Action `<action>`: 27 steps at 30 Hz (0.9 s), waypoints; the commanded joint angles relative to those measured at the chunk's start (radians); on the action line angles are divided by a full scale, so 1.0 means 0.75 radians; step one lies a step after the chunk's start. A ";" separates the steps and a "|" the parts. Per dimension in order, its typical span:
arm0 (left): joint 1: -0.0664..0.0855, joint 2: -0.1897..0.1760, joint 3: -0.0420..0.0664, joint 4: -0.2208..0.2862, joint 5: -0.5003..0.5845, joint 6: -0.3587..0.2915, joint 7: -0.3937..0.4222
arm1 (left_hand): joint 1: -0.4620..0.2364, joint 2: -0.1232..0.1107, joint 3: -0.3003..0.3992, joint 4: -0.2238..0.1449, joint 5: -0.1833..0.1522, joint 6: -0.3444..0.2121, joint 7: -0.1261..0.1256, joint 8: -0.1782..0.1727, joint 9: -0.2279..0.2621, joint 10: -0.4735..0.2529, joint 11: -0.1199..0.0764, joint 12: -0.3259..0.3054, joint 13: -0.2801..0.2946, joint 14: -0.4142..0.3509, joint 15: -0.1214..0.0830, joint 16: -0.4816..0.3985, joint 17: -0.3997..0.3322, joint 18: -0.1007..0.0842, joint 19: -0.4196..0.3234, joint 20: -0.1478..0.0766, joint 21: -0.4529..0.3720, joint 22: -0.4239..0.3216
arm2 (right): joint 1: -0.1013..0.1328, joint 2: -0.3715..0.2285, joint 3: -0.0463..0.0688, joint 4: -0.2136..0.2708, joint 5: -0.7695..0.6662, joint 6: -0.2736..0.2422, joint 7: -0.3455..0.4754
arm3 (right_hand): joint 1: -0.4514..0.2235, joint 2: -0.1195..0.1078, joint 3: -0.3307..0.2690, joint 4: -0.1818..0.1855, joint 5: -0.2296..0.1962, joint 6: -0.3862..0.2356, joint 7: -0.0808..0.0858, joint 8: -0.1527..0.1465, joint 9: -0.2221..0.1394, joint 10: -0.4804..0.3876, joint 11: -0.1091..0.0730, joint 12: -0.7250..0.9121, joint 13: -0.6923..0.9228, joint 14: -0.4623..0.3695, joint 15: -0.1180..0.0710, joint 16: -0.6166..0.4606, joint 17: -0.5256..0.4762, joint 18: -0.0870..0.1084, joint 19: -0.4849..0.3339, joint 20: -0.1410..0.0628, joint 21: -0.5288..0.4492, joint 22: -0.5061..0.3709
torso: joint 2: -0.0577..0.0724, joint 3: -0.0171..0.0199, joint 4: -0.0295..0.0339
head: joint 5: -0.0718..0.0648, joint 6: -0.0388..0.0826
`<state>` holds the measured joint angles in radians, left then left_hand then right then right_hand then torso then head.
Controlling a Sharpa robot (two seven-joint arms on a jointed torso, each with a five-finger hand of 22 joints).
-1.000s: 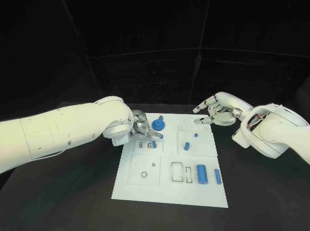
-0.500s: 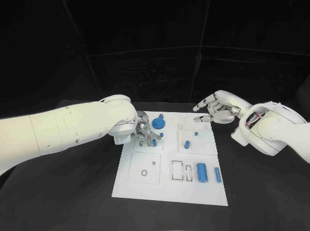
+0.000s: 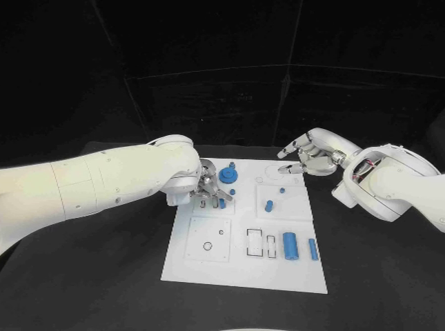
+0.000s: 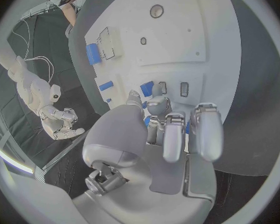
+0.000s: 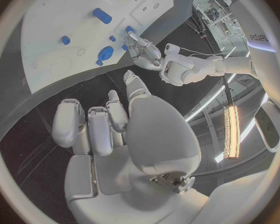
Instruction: Assemble the parts on the task board
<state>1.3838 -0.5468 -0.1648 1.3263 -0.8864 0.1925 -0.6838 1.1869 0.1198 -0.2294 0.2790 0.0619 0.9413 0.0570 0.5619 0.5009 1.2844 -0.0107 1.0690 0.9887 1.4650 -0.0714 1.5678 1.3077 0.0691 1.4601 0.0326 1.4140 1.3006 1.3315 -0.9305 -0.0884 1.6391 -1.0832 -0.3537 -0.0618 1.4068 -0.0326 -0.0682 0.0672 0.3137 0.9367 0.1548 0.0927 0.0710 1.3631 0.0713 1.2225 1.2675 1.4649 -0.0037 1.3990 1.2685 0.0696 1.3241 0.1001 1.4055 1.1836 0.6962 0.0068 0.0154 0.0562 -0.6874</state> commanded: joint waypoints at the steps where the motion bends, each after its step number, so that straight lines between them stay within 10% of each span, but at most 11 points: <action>1: 0.003 0.009 0.000 -0.007 -0.025 0.038 -0.013 | 0.029 0.005 0.018 -0.006 -0.002 -0.013 -0.001 0.010 0.009 0.003 -0.006 0.006 0.001 0.141 -0.008 0.004 0.351 -0.018 0.009 0.000 0.006 0.003 | 0.003 0.002 0.001 -0.001 -0.005 0.010 -0.005 | 0.002 -0.001 -0.007 0.003 0.010 0.007 -0.001 0.004 -0.002 -0.003 -0.008 -0.003 -0.002 0.053 -0.008 -0.009 -0.003 0.019 -0.009 0.002 -0.008 -0.003 | 0.000 -0.0002 -0.0006 | 0.001 -0.003; 27: 0.003 0.040 0.000 -0.033 -0.031 0.054 -0.011 | 0.146 0.019 0.124 -0.052 -0.001 -0.036 -0.006 0.035 0.040 0.002 -0.011 0.014 0.000 0.141 -0.011 0.004 0.351 -0.018 0.010 -0.003 0.005 0.010 | 0.003 0.020 0.001 -0.012 -0.005 0.021 -0.015 | 0.001 0.001 -0.008 0.005 0.013 0.006 -0.001 0.004 -0.002 -0.003 -0.008 -0.005 -0.004 0.052 -0.008 -0.012 -0.007 0.020 -0.011 0.002 -0.011 -0.007 | -0.001 0.0002 0.0005 | -0.001 -0.013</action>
<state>1.3840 -0.5184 -0.1649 1.3019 -0.9014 0.2198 -0.6849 1.2894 0.1356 -0.1424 0.2404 0.0618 0.9231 0.0529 0.5839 0.5295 1.2844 -0.0107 1.0767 0.9892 1.4651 -0.0713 1.5678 1.3076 0.0692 1.4601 0.0326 1.4139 1.3066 1.3315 -0.9168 -0.0884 1.6294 -1.0839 -0.3461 -0.0730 1.4067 -0.0326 -0.0708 0.0699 0.3174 0.9367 0.1548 0.0927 0.0709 1.3631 0.0713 1.2225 1.2658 1.4649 -0.0036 1.3942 1.2639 0.0696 1.3241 0.1002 1.4015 1.1797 0.6957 0.0069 0.0155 0.0554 -0.6976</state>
